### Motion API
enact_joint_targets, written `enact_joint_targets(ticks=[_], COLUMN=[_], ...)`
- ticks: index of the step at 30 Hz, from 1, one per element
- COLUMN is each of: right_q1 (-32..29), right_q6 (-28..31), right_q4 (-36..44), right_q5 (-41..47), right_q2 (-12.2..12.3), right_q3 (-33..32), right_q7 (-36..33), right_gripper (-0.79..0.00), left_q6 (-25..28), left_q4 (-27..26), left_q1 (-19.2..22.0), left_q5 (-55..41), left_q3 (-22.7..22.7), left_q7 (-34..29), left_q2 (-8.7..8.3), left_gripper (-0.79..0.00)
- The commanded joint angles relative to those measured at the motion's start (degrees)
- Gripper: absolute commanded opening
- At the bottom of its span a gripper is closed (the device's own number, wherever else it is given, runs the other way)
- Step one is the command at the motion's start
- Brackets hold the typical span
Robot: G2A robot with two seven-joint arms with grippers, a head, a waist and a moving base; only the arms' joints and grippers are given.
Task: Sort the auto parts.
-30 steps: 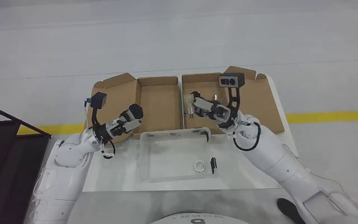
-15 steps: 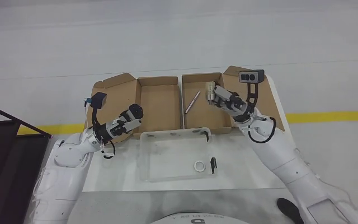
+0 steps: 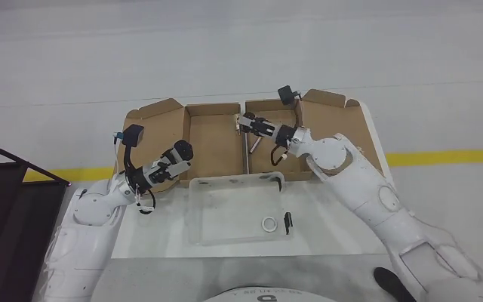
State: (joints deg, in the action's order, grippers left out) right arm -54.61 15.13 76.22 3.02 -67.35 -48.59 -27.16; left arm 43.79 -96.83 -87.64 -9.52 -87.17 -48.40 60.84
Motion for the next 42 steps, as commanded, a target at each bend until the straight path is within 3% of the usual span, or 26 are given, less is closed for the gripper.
enact_joint_targets(ticks=[1,12,21,23,25,31,34,42], right_q1=[1.72,8.04,10.57,10.83,11.00,11.21,10.52,2.69], right_q6=[-2.46,-8.59,-8.50,-8.27,-7.83,-6.78,-2.45,24.66], right_q4=[-2.15,-11.61,-15.92,-16.59,-17.25,-18.94,-18.13,-11.12], right_q5=[-2.21,-10.58,-10.96,-10.88,-10.77,-10.59,-7.16,10.96], right_q2=[-0.81,-5.25,-8.11,-8.59,-8.98,-9.86,-10.02,-7.14], right_q3=[2.28,10.81,13.22,13.43,13.48,13.19,11.63,0.18], right_q7=[-0.39,0.21,0.11,0.02,-0.09,-0.35,-0.27,-6.11], right_gripper=[-0.785,-0.785,-0.668,-0.566,-0.523,-0.486,-0.483,-0.413], left_q6=[0.00,0.00,0.00,0.00,0.00,0.00,0.00,0.00], left_q4=[0.00,0.00,0.00,0.00,0.00,0.00,0.00,0.00], left_q1=[0.00,0.00,0.00,0.00,0.00,0.00,0.00,0.00], left_q5=[0.00,0.00,0.00,0.00,0.00,0.00,0.00,0.00], left_q3=[0.00,0.00,0.00,0.00,0.00,0.00,0.00,0.00], left_q7=[0.00,0.00,0.00,0.00,0.00,0.00,0.00,0.00], left_q2=[0.00,0.00,0.00,0.00,0.00,0.00,0.00,0.00], left_gripper=[0.000,0.000,0.000,0.000,0.000,0.000,0.000,0.000])
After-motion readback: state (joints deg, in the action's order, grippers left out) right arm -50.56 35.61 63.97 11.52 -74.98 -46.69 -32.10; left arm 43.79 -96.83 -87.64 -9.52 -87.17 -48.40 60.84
